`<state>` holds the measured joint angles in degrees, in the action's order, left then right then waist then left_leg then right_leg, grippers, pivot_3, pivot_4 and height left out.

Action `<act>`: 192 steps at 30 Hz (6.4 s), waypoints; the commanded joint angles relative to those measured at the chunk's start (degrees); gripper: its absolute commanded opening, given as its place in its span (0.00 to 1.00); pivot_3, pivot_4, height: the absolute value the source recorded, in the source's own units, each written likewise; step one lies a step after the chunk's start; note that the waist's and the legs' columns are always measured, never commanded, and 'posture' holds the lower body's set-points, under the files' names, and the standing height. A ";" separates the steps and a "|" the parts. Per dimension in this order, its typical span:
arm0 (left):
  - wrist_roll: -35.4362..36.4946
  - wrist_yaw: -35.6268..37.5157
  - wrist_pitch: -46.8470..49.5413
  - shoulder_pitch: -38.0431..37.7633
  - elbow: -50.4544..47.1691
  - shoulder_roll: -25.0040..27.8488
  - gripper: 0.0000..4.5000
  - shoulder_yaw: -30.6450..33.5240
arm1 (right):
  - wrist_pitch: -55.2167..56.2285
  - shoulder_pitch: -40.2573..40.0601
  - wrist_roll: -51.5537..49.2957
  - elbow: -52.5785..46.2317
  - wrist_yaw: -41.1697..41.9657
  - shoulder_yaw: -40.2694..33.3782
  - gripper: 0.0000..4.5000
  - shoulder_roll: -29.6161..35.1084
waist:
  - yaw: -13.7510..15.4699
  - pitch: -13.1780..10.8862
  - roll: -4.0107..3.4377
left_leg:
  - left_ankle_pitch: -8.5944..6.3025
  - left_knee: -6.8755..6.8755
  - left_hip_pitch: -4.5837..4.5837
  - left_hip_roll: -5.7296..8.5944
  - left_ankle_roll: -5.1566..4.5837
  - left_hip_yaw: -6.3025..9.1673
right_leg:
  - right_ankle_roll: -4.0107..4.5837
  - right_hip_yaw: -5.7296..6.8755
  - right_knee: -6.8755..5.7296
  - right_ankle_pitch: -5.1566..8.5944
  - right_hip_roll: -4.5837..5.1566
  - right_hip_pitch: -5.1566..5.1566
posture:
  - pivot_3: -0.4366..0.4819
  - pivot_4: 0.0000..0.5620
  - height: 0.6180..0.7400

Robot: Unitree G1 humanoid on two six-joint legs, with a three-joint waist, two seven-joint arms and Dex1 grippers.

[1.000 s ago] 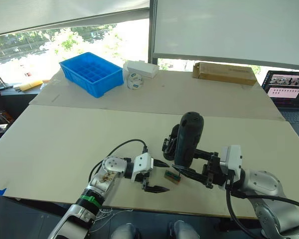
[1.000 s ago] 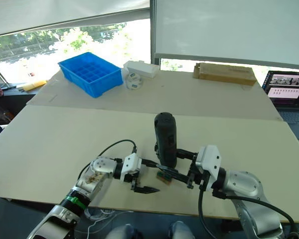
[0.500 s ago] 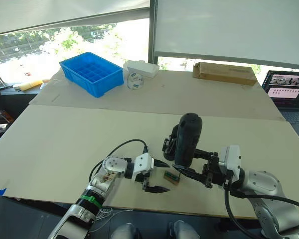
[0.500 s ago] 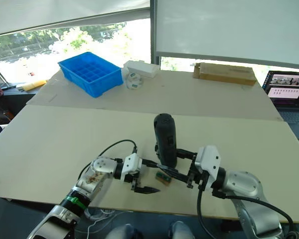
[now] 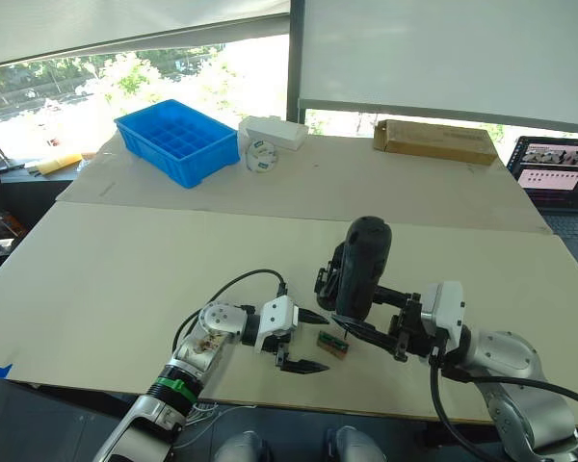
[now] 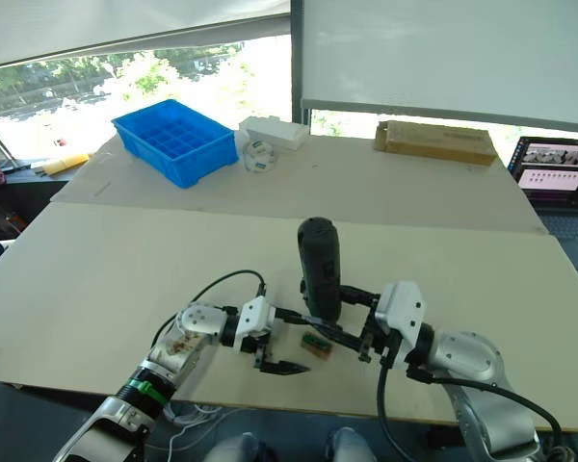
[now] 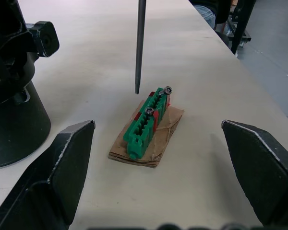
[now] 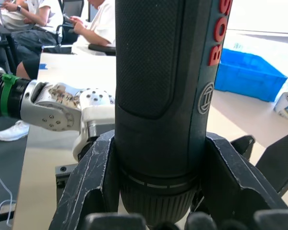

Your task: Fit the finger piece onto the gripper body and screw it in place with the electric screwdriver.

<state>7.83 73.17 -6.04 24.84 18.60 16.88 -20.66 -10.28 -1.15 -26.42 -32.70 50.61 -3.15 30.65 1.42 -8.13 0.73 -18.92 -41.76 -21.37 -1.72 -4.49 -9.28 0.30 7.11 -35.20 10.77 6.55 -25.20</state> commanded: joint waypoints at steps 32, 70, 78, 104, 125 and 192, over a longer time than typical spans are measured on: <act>-0.89 0.09 1.03 -0.99 0.08 -0.47 1.00 -2.23 | -0.09 -1.81 -6.06 -5.91 0.02 -0.94 0.43 2.77 | 0.09 0.00 -0.01 | -0.06 0.01 -0.03 0.00 -0.10 0.01 | -0.05 0.03 0.14 -0.04 0.06 0.02 | 0.48 0.27 1.00; -0.96 0.33 0.79 -1.30 0.74 -0.67 1.00 -2.44 | 0.16 -0.61 -4.78 -4.74 0.42 -1.36 0.43 3.25 | 0.12 0.00 -0.01 | -0.07 0.01 -0.04 0.00 -0.11 0.01 | -0.06 0.02 0.15 -0.04 0.08 0.02 | 0.48 0.27 1.00; -0.96 0.30 0.82 -1.32 0.90 -0.76 1.00 -2.44 | 0.06 -0.32 -5.06 -4.96 0.38 -1.60 0.43 3.38 | 0.12 0.00 -0.01 | -0.07 0.01 -0.04 0.00 -0.11 0.01 | -0.06 0.02 0.15 -0.05 0.07 0.03 | 0.48 0.27 1.00; -0.97 0.45 0.80 -1.48 1.02 -0.84 1.00 -2.56 | -0.13 0.01 -6.06 -5.13 0.51 -2.68 0.43 4.01 | 0.14 0.00 -0.01 | -0.07 0.01 -0.04 0.00 -0.11 0.01 | -0.06 0.02 0.16 -0.05 0.08 0.03 | 0.48 0.27 1.00; -0.76 0.44 2.62 -1.60 -1.45 -0.68 1.00 -2.88 | 0.00 -0.82 -5.17 -4.28 0.82 -1.98 0.43 3.92 | 0.13 0.00 -0.01 | -0.08 0.01 -0.04 0.00 -0.12 0.01 | -0.07 0.03 0.17 -0.05 0.07 0.03 | 0.48 0.27 1.00; 0.07 0.29 0.37 -1.12 1.12 1.04 1.00 -0.79 | -0.32 -0.11 -7.34 -4.98 0.41 -2.34 0.43 4.07 | -0.03 0.01 -0.03 | -0.08 0.00 -0.05 0.00 -0.11 0.01 | -0.07 0.03 0.14 -0.06 0.02 0.02 | 0.48 0.27 1.00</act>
<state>8.66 73.67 -6.12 24.62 18.14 17.09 -21.34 -11.36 -2.41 -31.23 -34.38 51.09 -3.11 34.35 1.39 -8.12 0.70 -18.99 -41.76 -21.42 -1.72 -4.61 -9.28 0.22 7.14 -35.06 10.72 6.57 -25.18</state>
